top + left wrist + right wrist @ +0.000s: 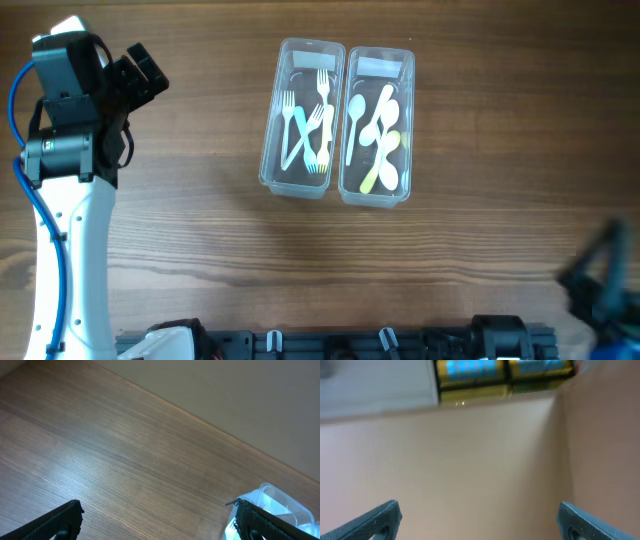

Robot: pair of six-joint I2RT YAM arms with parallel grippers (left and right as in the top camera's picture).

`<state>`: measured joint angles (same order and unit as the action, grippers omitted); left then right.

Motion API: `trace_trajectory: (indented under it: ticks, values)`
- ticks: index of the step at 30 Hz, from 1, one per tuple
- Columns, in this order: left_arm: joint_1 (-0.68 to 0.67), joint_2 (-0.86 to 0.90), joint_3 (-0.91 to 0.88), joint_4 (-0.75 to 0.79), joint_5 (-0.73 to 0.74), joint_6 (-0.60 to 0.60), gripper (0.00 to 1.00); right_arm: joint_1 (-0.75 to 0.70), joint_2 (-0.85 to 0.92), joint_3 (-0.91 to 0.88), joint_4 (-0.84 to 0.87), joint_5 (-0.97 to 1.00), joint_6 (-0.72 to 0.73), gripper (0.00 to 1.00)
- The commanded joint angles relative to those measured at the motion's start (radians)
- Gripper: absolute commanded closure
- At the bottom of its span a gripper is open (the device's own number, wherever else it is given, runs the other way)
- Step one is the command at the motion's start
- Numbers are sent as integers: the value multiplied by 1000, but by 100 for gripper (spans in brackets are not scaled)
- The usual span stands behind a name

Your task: Pack container

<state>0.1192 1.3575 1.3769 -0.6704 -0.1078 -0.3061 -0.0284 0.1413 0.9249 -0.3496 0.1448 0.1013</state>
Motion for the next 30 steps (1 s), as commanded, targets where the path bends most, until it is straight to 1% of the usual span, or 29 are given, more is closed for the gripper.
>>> trace_trajectory:
  ticks: [1, 2, 5, 11, 16, 19, 24, 26, 29, 30]
  values:
    - [3, 0, 6, 3, -6, -16, 0, 6, -109, -228, 71, -124, 47, 0]
    - [3, 0, 6, 3, -6, -16, 0, 6, -140, -308, 112, -124, 88, 0]
    - [3, 0, 6, 3, -6, -16, 0, 6, -132, -444, 173, -128, 179, 0]
    - [3, 0, 6, 3, -6, -16, 0, 6, -137, -620, 207, -127, 179, 0]
    - [3, 0, 6, 3, -6, -16, 0, 6, -137, -748, 272, -132, 118, 0]
    - [3, 0, 6, 3, -6, -16, 0, 6, -137, -811, 321, -158, 53, 0]
    - [3, 0, 6, 3, -6, -16, 0, 8, -137, -851, 377, -252, -134, 0]
    - [3, 0, 6, 3, -6, -16, 0, 30, -137, -879, 402, -284, -211, 0]
    - [3, 0, 6, 3, -6, -16, 0, 48, -138, -922, 417, -284, -225, 0]
    - [3, 0, 6, 3, -6, -16, 0, 48, -138, -920, 392, -284, -231, 0]
